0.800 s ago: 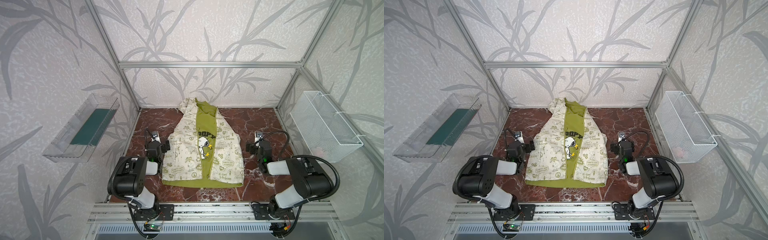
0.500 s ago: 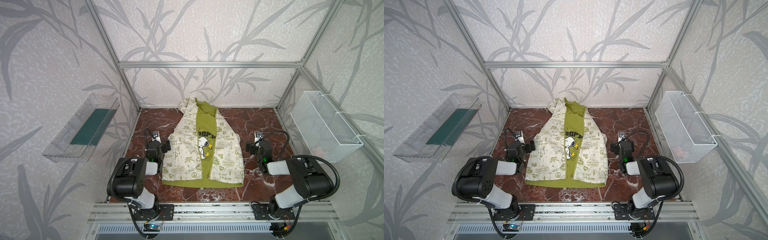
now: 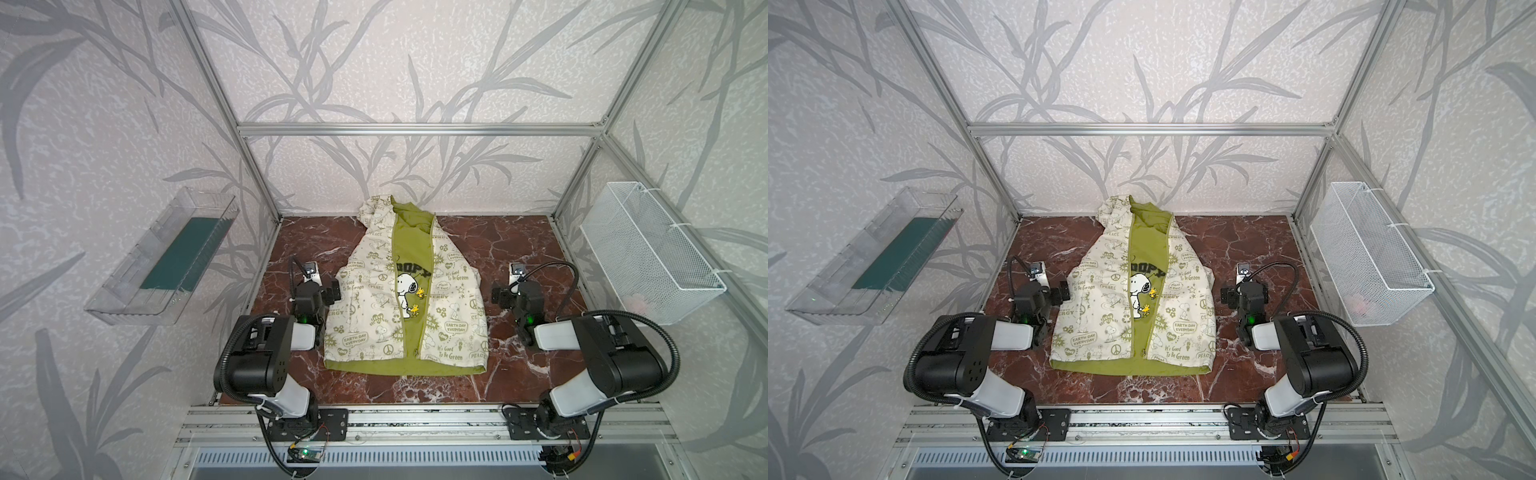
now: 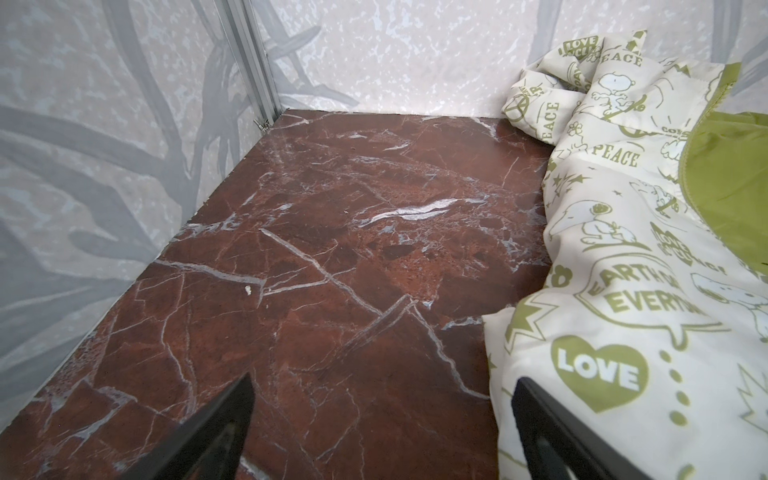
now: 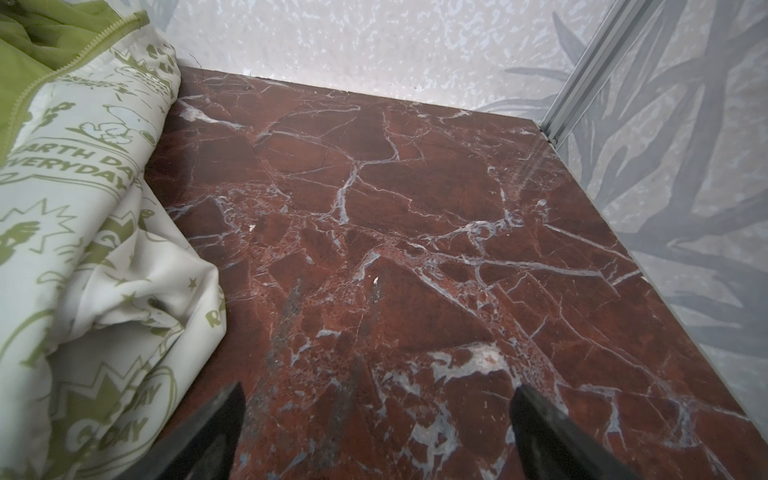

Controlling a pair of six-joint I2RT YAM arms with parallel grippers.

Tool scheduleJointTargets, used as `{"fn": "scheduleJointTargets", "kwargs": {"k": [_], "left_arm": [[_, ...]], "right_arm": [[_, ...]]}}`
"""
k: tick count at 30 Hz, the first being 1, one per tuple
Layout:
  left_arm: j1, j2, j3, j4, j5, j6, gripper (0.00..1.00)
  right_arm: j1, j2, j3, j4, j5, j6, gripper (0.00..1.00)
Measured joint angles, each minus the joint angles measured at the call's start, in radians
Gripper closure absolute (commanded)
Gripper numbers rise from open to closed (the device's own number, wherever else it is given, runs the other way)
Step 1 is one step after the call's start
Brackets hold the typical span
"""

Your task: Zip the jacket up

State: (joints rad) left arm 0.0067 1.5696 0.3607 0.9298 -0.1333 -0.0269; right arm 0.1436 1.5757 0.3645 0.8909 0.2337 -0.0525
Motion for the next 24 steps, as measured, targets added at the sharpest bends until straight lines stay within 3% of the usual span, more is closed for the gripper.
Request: {"fn": "scheduleJointTargets", "kwargs": {"k": [11,14,18,21,24], "left_arm": [[0.000,-0.003,0.000,-0.003,-0.057,-0.011,0.01],[-0.002,-0.075,0.027,-0.134,-0.099,-0.024,0.01],[-0.004,-0.273,0.192,-0.442,-0.134,-0.078,0.01],[-0.011,-0.400,0.338,-0.639,-0.090,-0.153,0.03],[-0.060,-0.492,0.381,-0.766,-0.024,-0.284,0.04]], "right_arm": [[0.000,0.000,0.000,0.000,0.000,0.000,0.01],[0.010,-0.031,0.002,-0.030,0.020,-0.002,0.01],[0.043,-0.232,0.147,-0.449,0.080,0.073,0.01],[0.081,-0.364,0.337,-0.769,0.074,0.171,0.01],[0.194,-0.473,0.435,-1.011,0.062,0.276,0.01]]}}
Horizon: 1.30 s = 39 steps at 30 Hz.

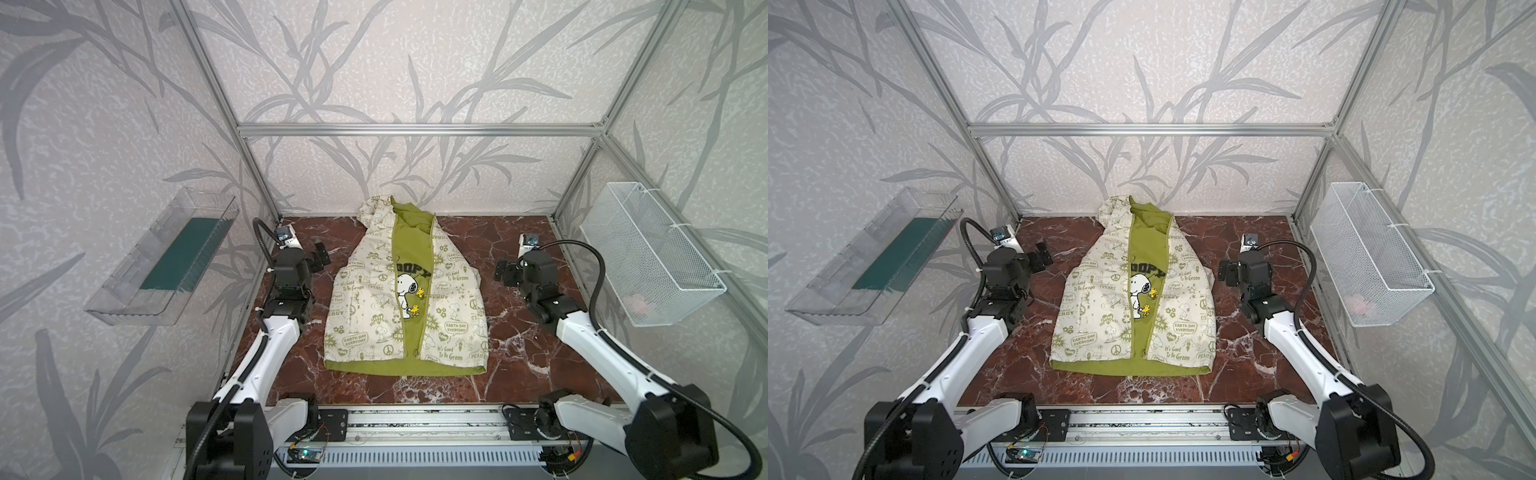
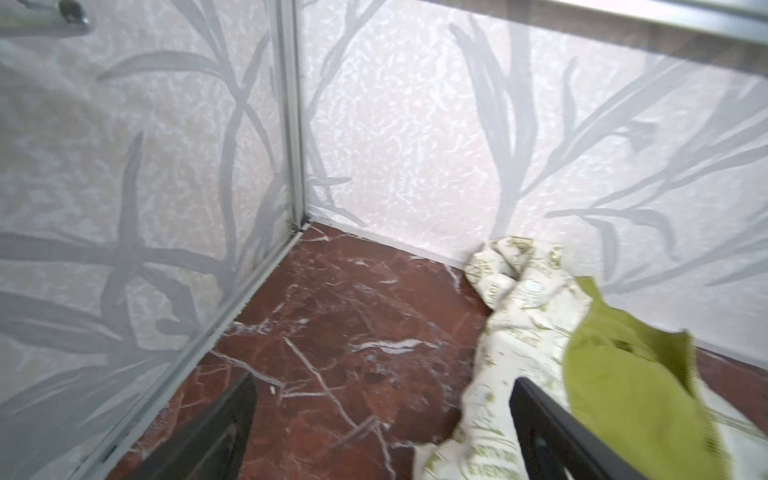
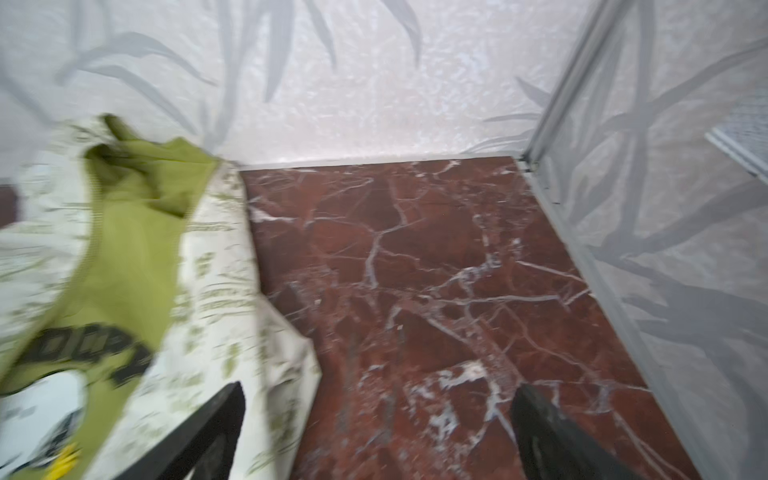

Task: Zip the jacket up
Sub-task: 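Move both grippers to the bottom of the jacket's open zipper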

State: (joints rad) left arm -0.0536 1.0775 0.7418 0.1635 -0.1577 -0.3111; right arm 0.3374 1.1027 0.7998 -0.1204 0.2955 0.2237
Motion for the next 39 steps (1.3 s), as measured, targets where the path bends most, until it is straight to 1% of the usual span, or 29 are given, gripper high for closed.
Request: {"fn": "scheduleJointTargets", "kwargs": {"k": [2,5,8,10,11,14,17,23,27,32,35,39], "left_arm": [[-0.074,-0.031,-0.021,-0.084,0.036,-0.093,0.04],[-0.216,-0.045,-0.087,-0.196,0.065,-0.220,0.04],[-0.333,-0.090,-0.171,-0.273,0.090,-0.336,0.04],[-0.366,-0.124,-0.219,-0.286,0.113,-0.414,0.04],[-0.377,-0.141,-0.247,-0.283,0.131,-0.459,0.04],[-0.405,-0.162,-0.322,-0.266,0.177,-0.570,0.05],[-0.431,-0.163,-0.374,-0.261,0.208,-0.647,0.05],[-0.457,-0.179,-0.455,-0.203,0.240,-0.721,0.05],[-0.457,-0.178,-0.501,-0.169,0.264,-0.758,0.06],[-0.458,-0.177,-0.509,-0.153,0.275,-0.769,0.06],[-0.458,-0.172,-0.509,-0.141,0.283,-0.774,0.06],[-0.458,-0.148,-0.523,-0.108,0.291,-0.785,0.06]], "right_arm": [[0.139,-0.035,0.032,-0.146,-0.016,0.077,0.01],[0.330,-0.010,0.060,-0.305,-0.070,0.202,0.01],[0.464,0.049,0.067,-0.368,-0.153,0.338,0.01],[0.520,0.092,0.066,-0.362,-0.214,0.420,0.05],[0.542,0.117,0.065,-0.342,-0.255,0.454,0.09],[0.562,0.198,0.044,-0.233,-0.376,0.559,0.14],[0.564,0.301,0.037,-0.132,-0.473,0.626,0.17],[0.573,0.479,0.037,0.026,-0.602,0.697,0.24],[0.584,0.542,0.037,0.103,-0.647,0.729,0.28],[0.592,0.602,0.037,0.206,-0.692,0.776,0.33],[0.594,0.650,0.037,0.261,-0.715,0.807,0.34],[0.595,0.666,0.036,0.303,-0.725,0.831,0.34]]}}
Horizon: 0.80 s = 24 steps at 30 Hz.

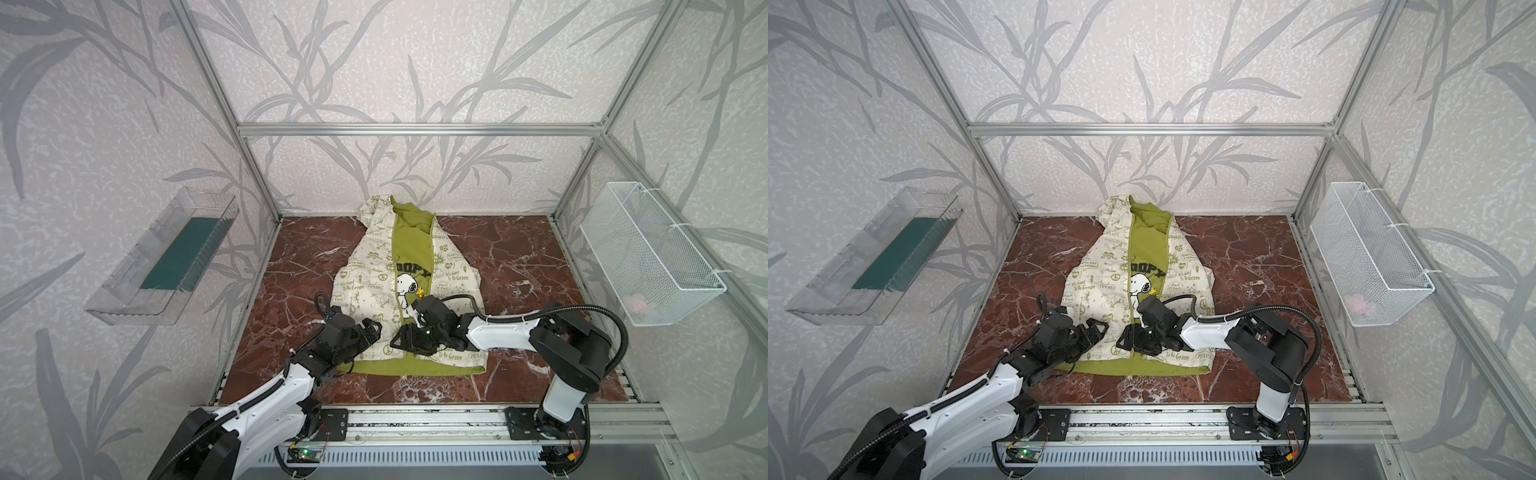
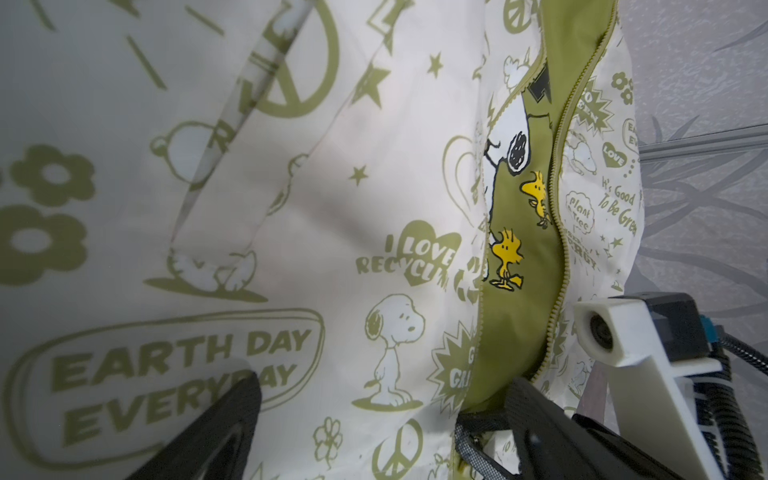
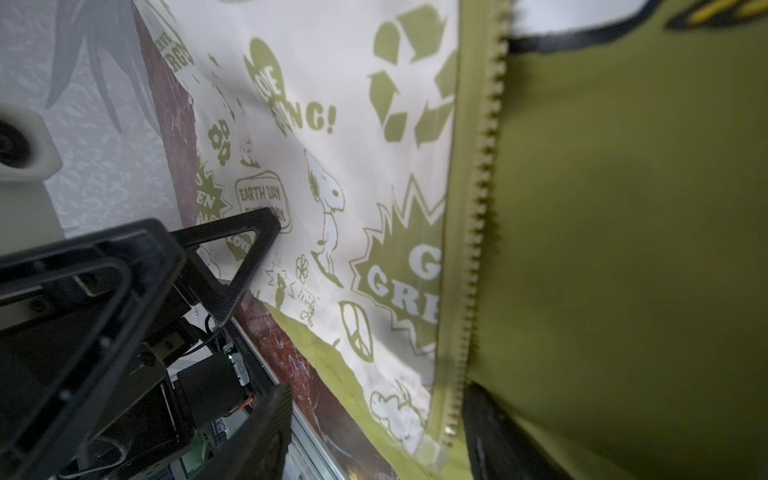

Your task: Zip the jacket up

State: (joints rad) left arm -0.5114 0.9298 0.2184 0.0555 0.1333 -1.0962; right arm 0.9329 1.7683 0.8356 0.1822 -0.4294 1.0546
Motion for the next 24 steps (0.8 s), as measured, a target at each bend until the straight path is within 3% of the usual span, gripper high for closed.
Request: {"fn": "scheduleJointTargets", "kwargs": {"k": [7,12,19,24], "left_arm": [[0.000,0.022,0.000,0.034,0.019,-0.008,0.06],[0.000,0.000,0.000,0.016,0.027,-0.026,0.06],[0.000,-0.118,-0.001,-0.053,0.029,-0.064,0.06],[0.000,-0.190,-0.012,-0.090,0.050,-0.113,0.07]], "right_arm": [[0.002,0.019,-0.022,0.124,-0.039,0.057,0.39],[0.002,0.017,-0.032,0.168,-0.050,0.068,0.57],[0.002,0.001,-0.080,0.219,-0.047,0.083,0.70],[0.002,-0.005,-0.094,0.254,-0.046,0.091,0.87]]}}
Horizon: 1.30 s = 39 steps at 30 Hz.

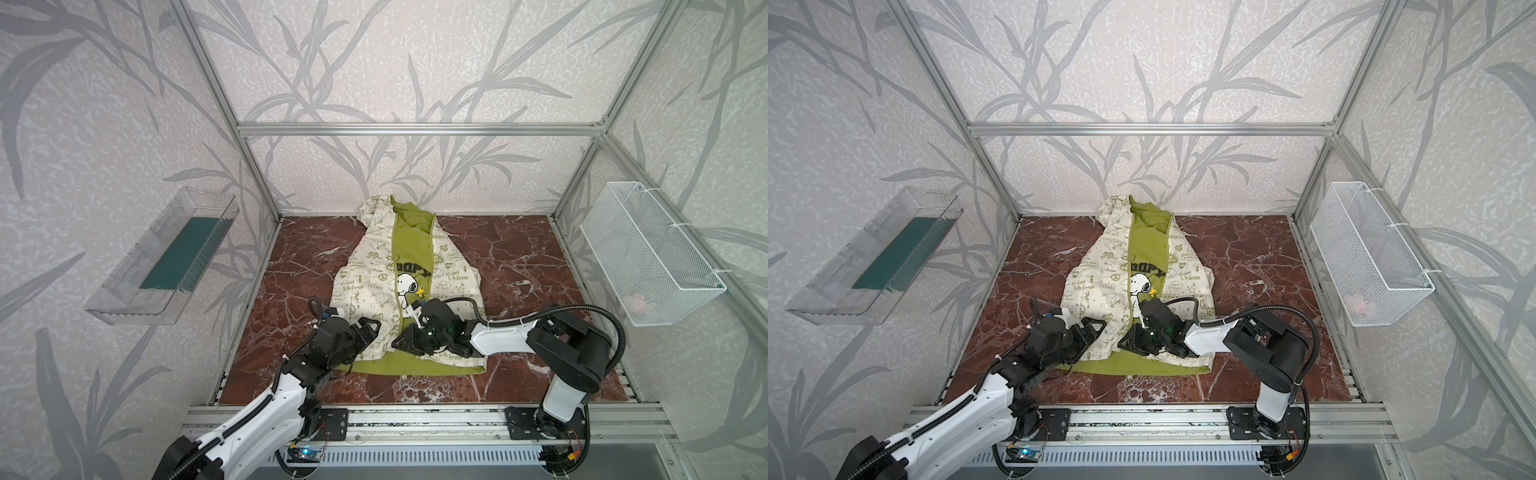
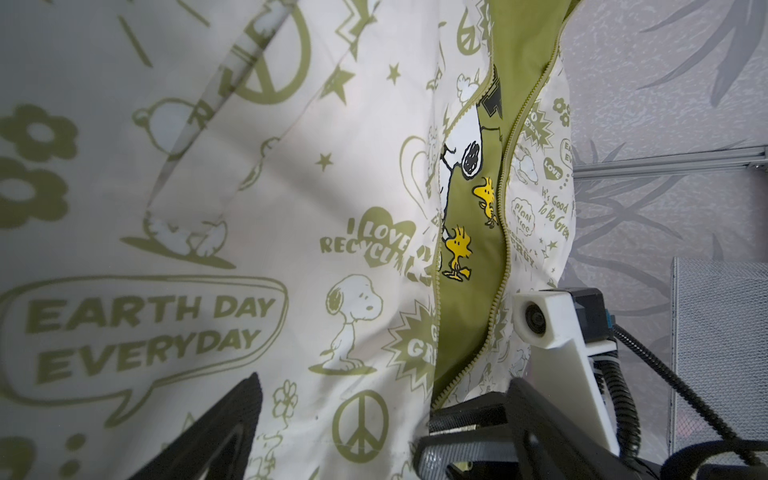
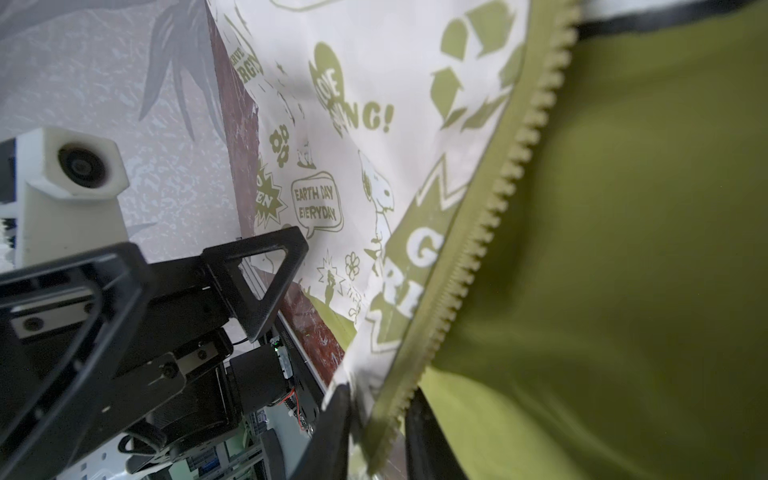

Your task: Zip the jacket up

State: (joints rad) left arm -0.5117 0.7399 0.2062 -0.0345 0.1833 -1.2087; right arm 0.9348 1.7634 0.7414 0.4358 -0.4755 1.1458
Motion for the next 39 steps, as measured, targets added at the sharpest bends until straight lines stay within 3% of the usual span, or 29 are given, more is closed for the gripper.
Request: {"fn": "scheduleJointTargets", "kwargs": {"k": [4,17,27,39], "left_arm": [[-0.008,-0.052,-0.002,-0.034,0.021,-0.047,0.08],[-0.110,-0.171,-0.002,-0.053,0.030,-0.249,0.10],[-0.124,-0.058,-0.048,0.120,0.014,-0.306,0.12],[-0.123,-0.119,-0.056,0.211,-0.003,-0.336,0.15]], "right_arm": [[0.000,-0.012,-0.012,0.031,0.000,0.010,1.00],[-0.008,-0.028,-0.048,0.234,-0.020,0.068,1.00],[-0.031,-0.110,-0.071,0.306,-0.052,0.095,1.00],[-0.035,0.043,-0.084,0.507,-0.087,0.188,1.00]]}}
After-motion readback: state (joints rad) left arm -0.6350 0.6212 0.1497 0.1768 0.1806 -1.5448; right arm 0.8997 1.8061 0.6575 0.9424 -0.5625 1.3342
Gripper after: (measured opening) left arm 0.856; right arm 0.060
